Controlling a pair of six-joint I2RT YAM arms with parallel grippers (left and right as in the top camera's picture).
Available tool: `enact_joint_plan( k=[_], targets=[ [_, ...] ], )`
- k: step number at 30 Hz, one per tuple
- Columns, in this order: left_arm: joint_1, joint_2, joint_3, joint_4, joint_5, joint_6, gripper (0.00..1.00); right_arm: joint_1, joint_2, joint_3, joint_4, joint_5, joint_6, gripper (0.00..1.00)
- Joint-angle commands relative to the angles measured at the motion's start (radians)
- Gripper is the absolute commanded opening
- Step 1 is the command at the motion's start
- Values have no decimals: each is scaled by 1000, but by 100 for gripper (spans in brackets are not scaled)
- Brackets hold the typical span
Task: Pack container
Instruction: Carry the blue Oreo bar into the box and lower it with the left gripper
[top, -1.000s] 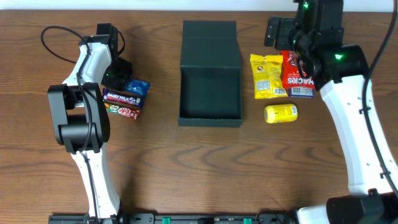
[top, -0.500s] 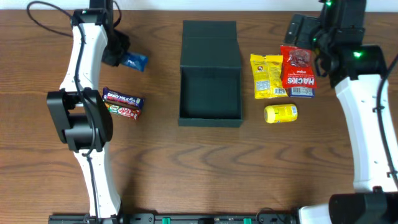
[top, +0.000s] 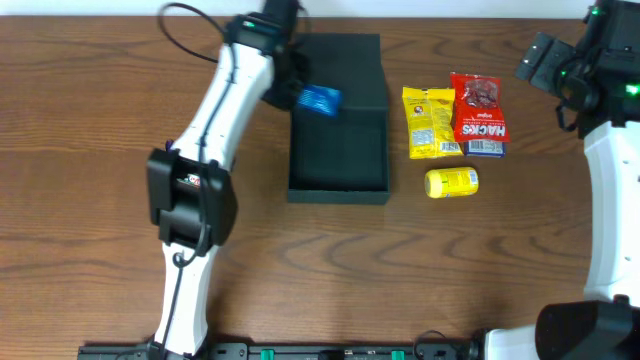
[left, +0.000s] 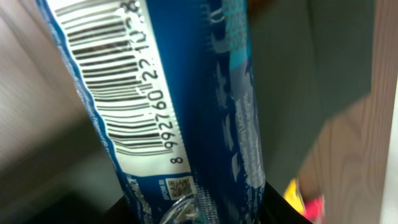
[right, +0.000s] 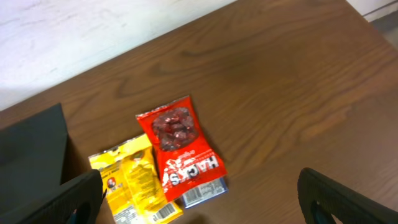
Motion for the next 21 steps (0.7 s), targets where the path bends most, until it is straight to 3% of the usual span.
enact_joint_plan(
  k=[1,5,10,15,21],
  targets=[
    [-71,4,24,0,36,-135,6,-25,5,-1,-3,-1,-6,99],
    [-162,4,23,2,21,-218,6,-32,5,-1,-2,0,-10,99],
    [-240,4,23,0,-172,-294,5,-32,5,-1,-10,-1,-40,99],
    [-254,4,21,-33,-257,-383,6,-32,5,-1,-16,0,-40,99],
    [-252,15,11,-46,-257,-431,6,-32,5,-1,-16,-1,-39,99]
  ],
)
